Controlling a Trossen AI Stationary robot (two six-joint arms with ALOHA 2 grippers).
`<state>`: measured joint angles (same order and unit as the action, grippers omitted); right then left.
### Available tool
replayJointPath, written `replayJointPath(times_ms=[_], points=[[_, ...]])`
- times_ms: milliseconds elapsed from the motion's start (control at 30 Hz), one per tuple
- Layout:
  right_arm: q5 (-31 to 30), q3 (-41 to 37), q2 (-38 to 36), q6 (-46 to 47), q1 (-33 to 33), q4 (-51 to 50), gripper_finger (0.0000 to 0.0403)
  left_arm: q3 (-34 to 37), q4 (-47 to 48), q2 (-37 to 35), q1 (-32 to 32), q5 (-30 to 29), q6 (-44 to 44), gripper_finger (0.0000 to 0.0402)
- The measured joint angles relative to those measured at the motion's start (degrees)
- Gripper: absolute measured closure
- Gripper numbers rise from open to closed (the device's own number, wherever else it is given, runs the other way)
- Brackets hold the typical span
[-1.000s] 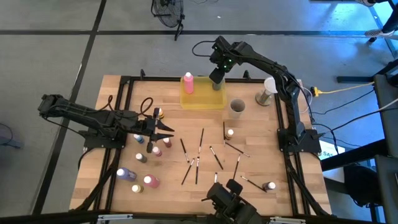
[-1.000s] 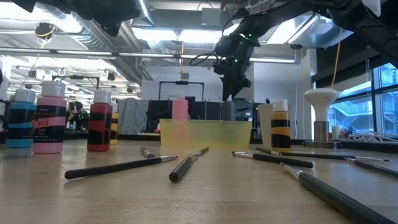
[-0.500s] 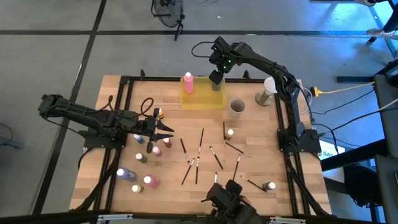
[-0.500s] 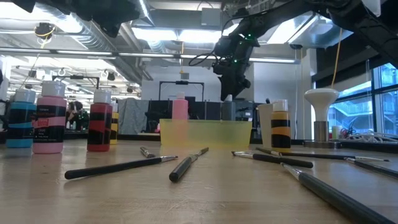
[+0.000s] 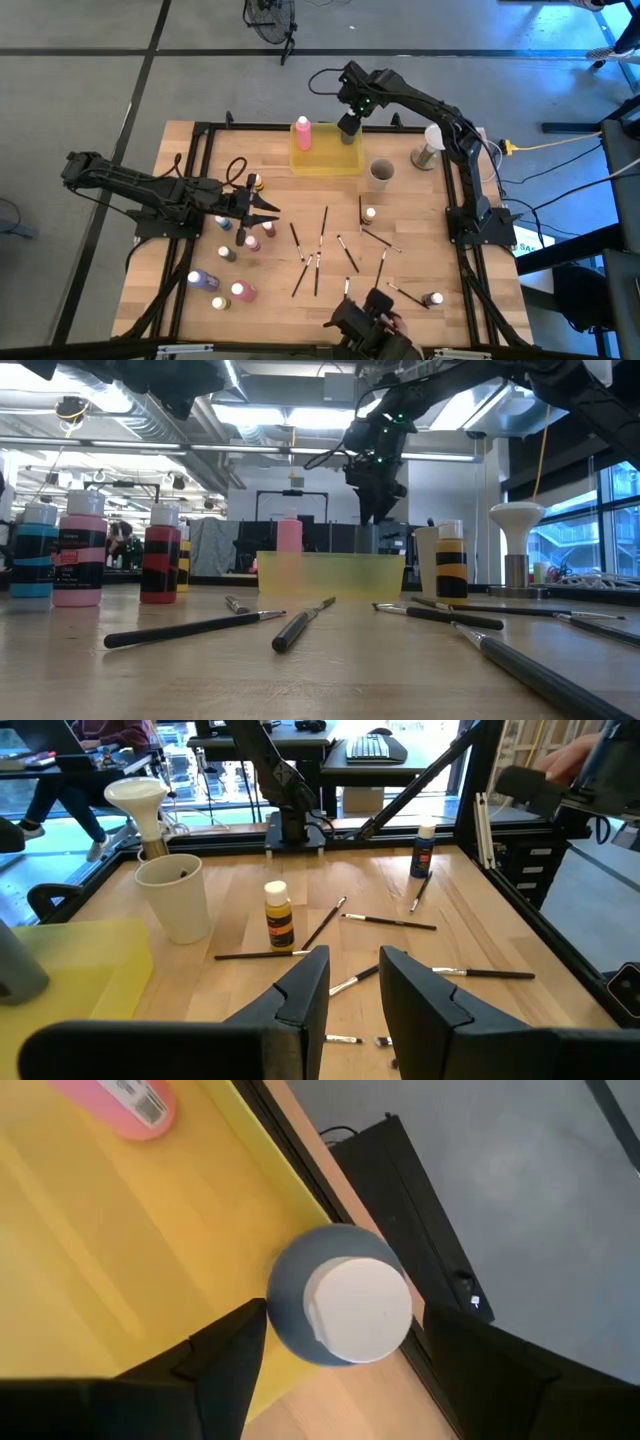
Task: Pick & Place Paint Supplies
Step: Put the large black paint bottle into the yellow bin, then put the silver paint brush into the white cup
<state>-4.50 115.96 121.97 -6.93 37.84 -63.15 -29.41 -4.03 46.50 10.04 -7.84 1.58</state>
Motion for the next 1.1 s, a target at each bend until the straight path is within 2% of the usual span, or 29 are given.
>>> replayJointPath(times_ms=[167, 333, 500, 633, 800, 933, 1100], points=[[0.0, 0.2, -0.2, -1.1, -1.0, -0.1, 0.013, 0.0, 0.0, 0.0, 0.0, 0.0, 0.0, 0.0315], [-0.1, 3.7, -0.3, -1.1, -2.0, -2.2, 0.013, 0.0, 0.0, 0.0, 0.0, 0.0, 0.0, 0.0315], [-3.4, 10.4, -0.4, -1.2, -3.2, -7.2, 0.013, 0.0, 0.0, 0.0, 0.0, 0.0, 0.1, 0.0315], [-4.5, 18.8, -0.3, -1.5, -4.7, -14.8, 0.013, 0.0, 0.0, 0.0, 0.0, 0.0, 0.1, 0.0315], [-3.3, 16.6, -5.9, -1.5, -7.7, -16.7, 0.013, 0.0, 0.0, 0.0, 0.0, 0.0, 0.2, 0.0316], [1.5, 16.6, -9.3, -1.1, -10.4, -20.7, 0.013, 0.0, 0.7, 0.0, 0.0, 0.0, 0.2, 0.0316], [13.5, 16.6, -12.5, 0.1, -15.2, -26.8, 0.013, 0.0, 1.4, 0.0, 0.0, 0.0, 2.4, 0.0316]])
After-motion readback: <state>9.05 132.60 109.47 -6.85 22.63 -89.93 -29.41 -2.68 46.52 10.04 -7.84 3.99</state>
